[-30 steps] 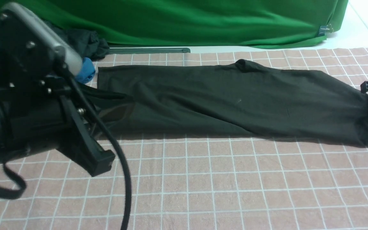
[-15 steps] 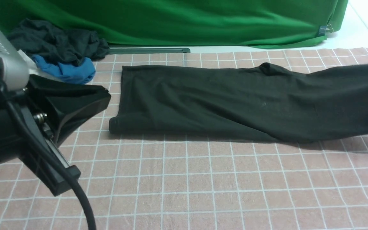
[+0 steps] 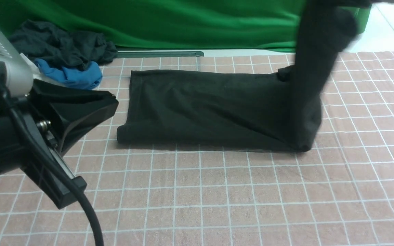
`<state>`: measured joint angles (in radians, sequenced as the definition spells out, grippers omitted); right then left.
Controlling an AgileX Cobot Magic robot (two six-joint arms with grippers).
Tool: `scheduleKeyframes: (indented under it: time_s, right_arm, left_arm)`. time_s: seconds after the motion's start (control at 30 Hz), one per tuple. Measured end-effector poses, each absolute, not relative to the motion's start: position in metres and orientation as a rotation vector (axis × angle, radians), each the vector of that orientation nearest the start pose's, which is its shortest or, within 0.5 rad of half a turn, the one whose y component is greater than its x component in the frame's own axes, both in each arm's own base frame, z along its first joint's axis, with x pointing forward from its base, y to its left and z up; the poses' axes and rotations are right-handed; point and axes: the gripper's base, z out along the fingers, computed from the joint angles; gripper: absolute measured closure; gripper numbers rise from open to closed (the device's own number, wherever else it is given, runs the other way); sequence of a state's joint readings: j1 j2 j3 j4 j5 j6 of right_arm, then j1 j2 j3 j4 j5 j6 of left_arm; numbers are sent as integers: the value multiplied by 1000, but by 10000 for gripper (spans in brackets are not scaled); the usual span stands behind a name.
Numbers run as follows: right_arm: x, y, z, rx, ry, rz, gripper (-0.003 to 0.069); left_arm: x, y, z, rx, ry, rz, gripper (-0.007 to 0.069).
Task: Fold a long-sleeved shirt over a pink coffee tablecloth.
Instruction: 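Fold the right end of the dark garment over onto its left end with the right gripper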
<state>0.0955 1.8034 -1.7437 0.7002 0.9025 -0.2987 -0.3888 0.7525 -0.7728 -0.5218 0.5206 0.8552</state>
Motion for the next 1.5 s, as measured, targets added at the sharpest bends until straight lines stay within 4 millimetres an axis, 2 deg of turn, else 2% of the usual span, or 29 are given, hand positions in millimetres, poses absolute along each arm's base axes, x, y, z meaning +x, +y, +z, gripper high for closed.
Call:
scheduleKeyframes:
  time_s: [0.13,0.2,0.37,0.53,0.83,1.17,1.5]
  right_arm:
    - [417,124,357,-260,2294,825,599]
    - [421,135,353,-280,2299,846,599]
    - [433,177,338,-345,2310,953,599]
    - [439,200,329,-387,2308,994,599]
    - [441,211,324,-407,2308,1007,599]
    - [433,230,325,-436,2298,1048,599]
    - [437,261,293,-417,2314,1084,599]
  left_arm:
    - [130,-78,362,884,1705,-237,608]
    - [130,-78,362,886,1705,-234,608]
    - [130,-77,362,890,1704,-227,608]
    - [130,-77,362,899,1706,-216,608]
    - [130,-77,362,898,1706,-217,608]
    - [130,-77,361,890,1712,-225,608]
    - [130,-77,361,880,1719,-234,608]
